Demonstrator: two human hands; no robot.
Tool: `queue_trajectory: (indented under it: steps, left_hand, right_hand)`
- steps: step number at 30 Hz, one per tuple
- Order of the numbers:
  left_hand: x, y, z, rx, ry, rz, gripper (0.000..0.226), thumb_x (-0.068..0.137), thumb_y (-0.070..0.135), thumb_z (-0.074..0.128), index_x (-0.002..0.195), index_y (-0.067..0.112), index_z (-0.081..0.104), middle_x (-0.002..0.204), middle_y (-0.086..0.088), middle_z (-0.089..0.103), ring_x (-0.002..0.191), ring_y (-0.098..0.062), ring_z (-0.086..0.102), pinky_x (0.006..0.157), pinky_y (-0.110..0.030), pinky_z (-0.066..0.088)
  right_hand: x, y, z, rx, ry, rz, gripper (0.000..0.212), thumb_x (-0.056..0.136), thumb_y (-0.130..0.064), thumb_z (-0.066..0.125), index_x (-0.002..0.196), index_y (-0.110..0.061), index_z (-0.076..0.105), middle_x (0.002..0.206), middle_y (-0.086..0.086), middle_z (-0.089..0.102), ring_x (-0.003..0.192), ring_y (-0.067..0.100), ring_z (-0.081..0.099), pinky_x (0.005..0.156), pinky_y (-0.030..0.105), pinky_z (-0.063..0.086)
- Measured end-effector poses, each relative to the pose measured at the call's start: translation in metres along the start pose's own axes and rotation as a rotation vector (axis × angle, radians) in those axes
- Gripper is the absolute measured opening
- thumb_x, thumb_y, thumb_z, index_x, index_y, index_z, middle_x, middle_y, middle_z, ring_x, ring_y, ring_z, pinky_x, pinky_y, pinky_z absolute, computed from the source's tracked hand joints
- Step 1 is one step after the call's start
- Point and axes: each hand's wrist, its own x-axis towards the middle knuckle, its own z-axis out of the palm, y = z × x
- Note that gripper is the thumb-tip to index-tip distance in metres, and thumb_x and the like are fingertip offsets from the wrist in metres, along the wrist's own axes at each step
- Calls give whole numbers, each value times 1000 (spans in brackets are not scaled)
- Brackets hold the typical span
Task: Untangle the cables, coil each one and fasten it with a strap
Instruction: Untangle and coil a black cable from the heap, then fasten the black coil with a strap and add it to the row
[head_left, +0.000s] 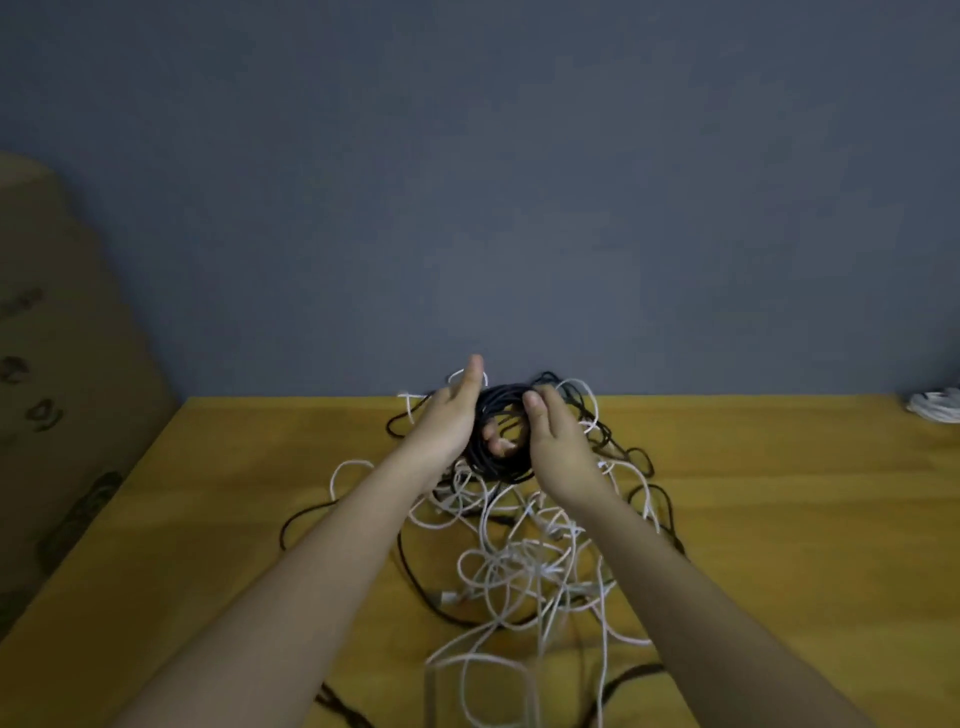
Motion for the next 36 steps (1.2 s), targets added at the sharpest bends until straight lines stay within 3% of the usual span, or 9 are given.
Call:
queue_trajectory:
  steps: [2,4,8,12,17,21,26,31,36]
  left_hand:
    - [-5,28,0,-24,-108,-46,94,75,85,24,110,4,56,61,-4,57,61,-21,58,71,-38,49]
    - [-17,60,2,78,-112,40,68,84,73,34,93,8,53,59,0,53,59,-17,56,78,-46,49]
    - [-42,125,-3,308,-34,131,29,96,49,45,90,20,48,59,2,55,59,-15,56,69,-38,47]
    - [-65,173,-5,452,-74,208,32,96,50,44,87,20,47,57,2,55,50,-12,56,63,-34,46]
    - [-75,203,15,531,-110,278,35,97,51,41,85,18,43,62,2,53,57,-17,54,66,-42,47]
    - [-78,215,43,389,-182,277,32,99,45,41,81,18,41,54,6,49,47,-12,50,62,-41,48]
    - [-67,223,94,306,-200,292,30,99,44,41,78,23,39,46,15,47,44,-7,43,59,-39,46]
    - [-45,225,182,339,-192,260,30,96,48,40,81,23,44,54,5,51,52,-14,52,66,-43,47]
    - [-26,226,281,458,-363,161,37,97,54,33,95,23,54,75,6,59,68,-11,57,68,-32,43]
  right_hand:
    - [5,-19,-11,-8,4,55,28,105,-29,30,98,-10,51,87,-2,58,82,10,56,70,26,40]
    - [6,-47,-25,-8,-8,106,26,105,-28,30,100,-15,52,89,-8,56,82,2,54,70,22,36]
    - [2,-105,-59,34,-79,205,37,104,-37,28,127,-19,52,122,-4,58,116,11,52,102,35,41]
    - [-18,-150,-99,-112,-93,113,47,102,-42,30,149,-33,28,145,-12,39,133,2,32,111,28,28]
    - [-36,-180,-130,-276,-138,-43,43,103,-32,33,145,-24,32,141,-8,42,128,1,35,108,27,32]
    - [-40,-171,-154,-216,-148,-54,40,102,-36,36,140,-22,31,135,-4,43,123,3,41,104,26,38]
    - [-36,-144,-200,-30,-86,-64,36,101,-29,38,135,-15,39,125,-11,52,116,-10,47,96,12,39]
    - [-30,-93,-269,-49,-45,-47,32,101,-28,35,131,-18,40,127,-3,53,118,-3,49,96,15,40]
    - [-37,-30,-359,-144,-44,15,28,103,-23,34,128,-14,43,116,-4,57,106,6,55,84,16,43]
